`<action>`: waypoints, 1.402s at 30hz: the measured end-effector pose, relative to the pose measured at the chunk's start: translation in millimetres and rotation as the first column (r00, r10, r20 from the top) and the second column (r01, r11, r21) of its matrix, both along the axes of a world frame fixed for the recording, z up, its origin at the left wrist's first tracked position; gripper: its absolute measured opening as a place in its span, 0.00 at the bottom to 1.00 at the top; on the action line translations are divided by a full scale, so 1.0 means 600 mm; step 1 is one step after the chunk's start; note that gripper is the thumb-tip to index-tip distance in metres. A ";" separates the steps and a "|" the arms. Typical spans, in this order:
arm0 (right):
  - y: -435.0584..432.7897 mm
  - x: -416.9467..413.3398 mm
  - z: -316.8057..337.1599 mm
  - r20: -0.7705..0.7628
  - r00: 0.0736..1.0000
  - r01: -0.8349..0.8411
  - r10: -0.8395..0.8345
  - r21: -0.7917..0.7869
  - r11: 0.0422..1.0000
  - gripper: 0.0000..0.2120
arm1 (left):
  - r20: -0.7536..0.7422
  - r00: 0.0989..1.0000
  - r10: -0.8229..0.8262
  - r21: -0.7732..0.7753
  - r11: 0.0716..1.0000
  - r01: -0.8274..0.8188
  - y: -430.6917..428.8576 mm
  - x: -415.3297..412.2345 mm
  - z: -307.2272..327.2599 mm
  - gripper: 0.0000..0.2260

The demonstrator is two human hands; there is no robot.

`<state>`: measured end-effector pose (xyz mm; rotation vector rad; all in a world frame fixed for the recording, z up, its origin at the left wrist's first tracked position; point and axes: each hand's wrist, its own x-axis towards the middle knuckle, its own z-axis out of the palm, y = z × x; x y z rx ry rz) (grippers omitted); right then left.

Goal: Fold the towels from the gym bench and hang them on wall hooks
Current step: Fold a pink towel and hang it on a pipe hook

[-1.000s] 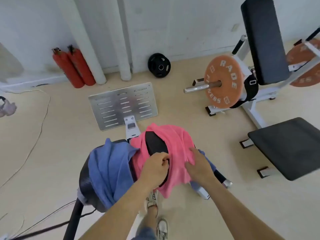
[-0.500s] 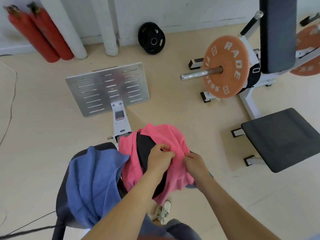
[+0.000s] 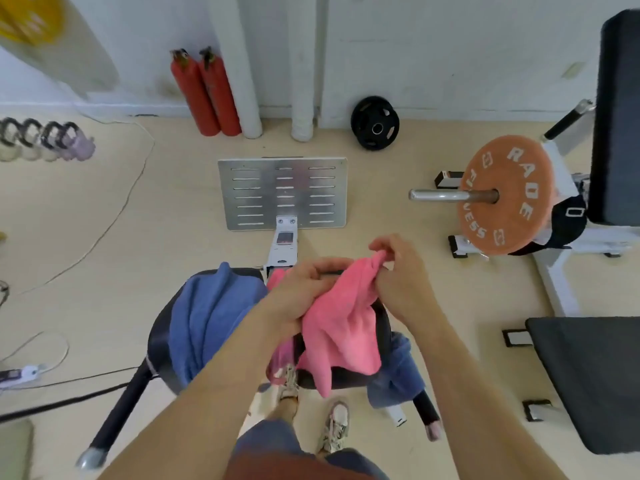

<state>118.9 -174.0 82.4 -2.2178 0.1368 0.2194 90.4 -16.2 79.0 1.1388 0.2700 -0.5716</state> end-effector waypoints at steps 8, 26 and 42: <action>0.042 -0.003 0.183 -0.240 0.701 -0.318 0.672 0.738 0.595 0.18 | 0.379 0.924 -0.043 0.119 0.993 -0.003 0.109 -0.041 0.202 0.11; 0.278 -0.085 0.218 0.036 0.550 -0.731 0.834 -0.462 0.502 0.14 | 0.104 0.875 -0.473 0.888 0.440 0.132 0.363 -0.147 0.249 0.12; 0.411 -0.094 0.176 -0.442 0.391 -0.273 0.808 0.782 0.560 0.34 | 0.373 0.888 -0.270 0.449 0.890 0.082 0.623 -0.096 0.214 0.11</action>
